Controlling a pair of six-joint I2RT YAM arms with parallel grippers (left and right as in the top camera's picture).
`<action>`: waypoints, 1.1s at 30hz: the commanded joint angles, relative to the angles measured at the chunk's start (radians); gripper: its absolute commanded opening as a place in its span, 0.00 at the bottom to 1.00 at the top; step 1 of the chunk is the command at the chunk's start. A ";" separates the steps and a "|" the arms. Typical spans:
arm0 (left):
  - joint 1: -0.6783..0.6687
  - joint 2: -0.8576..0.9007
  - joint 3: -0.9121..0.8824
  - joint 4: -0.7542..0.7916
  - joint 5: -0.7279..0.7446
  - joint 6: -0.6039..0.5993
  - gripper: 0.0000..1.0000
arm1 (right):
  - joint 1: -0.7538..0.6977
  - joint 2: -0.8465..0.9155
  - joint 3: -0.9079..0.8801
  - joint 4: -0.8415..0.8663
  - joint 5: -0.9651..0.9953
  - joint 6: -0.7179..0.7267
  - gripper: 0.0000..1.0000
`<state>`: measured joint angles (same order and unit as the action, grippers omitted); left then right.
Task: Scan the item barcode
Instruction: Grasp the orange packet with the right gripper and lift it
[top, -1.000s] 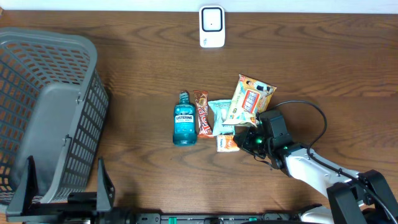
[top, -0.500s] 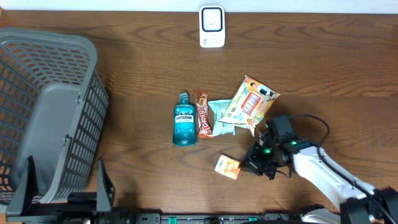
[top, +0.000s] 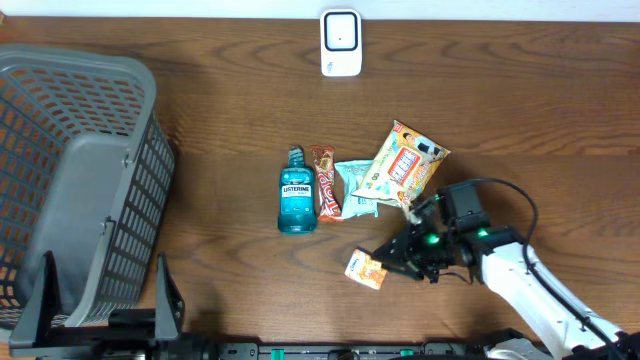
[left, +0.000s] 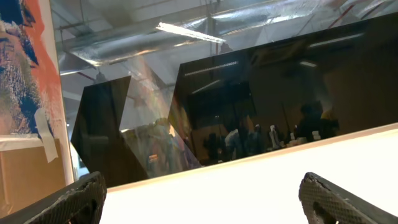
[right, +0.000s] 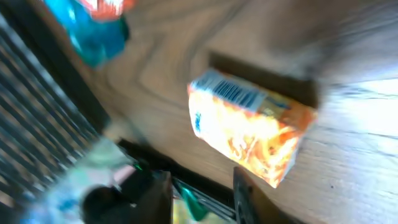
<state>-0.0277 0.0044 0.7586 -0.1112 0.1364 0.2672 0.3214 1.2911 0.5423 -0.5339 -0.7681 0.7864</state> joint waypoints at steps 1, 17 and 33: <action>0.005 -0.002 -0.009 0.003 0.002 0.016 0.98 | 0.098 -0.005 0.035 0.000 0.052 -0.196 0.37; 0.005 -0.002 -0.009 0.000 0.002 0.016 0.98 | 0.636 -0.002 0.170 -0.081 0.863 -0.219 0.80; 0.005 -0.002 -0.009 0.001 0.002 0.016 0.98 | 0.780 0.221 0.171 -0.036 1.094 -0.298 0.65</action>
<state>-0.0277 0.0044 0.7586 -0.1150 0.1360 0.2672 1.0908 1.4555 0.6983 -0.5888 0.3004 0.5358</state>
